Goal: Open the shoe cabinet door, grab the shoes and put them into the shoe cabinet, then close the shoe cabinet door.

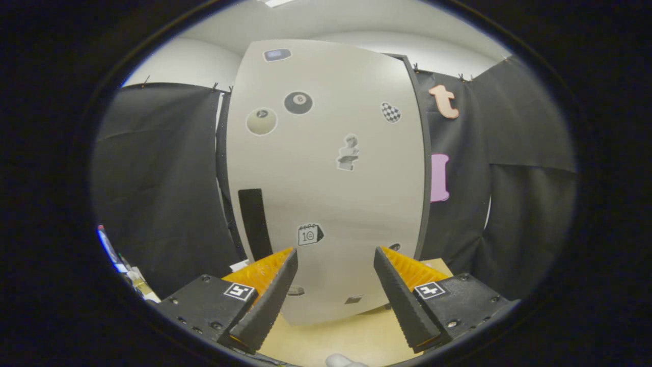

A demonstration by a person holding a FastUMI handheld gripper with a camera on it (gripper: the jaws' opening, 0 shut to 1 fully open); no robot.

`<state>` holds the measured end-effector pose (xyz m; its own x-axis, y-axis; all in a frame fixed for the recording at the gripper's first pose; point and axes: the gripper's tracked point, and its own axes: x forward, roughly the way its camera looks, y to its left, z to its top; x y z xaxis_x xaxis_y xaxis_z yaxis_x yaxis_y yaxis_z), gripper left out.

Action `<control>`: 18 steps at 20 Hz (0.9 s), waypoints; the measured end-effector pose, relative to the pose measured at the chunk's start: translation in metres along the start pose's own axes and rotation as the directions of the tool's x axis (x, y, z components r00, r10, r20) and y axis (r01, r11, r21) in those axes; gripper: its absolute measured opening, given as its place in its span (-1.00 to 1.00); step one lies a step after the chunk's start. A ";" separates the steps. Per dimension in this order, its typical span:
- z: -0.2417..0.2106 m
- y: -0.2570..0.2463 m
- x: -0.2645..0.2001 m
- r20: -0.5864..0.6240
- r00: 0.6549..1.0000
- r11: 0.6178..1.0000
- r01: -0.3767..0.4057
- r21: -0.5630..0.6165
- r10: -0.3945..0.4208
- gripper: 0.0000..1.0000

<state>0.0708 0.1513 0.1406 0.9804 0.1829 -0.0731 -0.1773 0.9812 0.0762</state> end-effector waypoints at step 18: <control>0.084 -0.090 -0.083 0.126 0.973 0.982 0.190 0.026 -0.191 0.98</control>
<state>0.0122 0.0423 0.2231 0.9991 -0.0176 0.0398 0.0141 0.9961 0.0872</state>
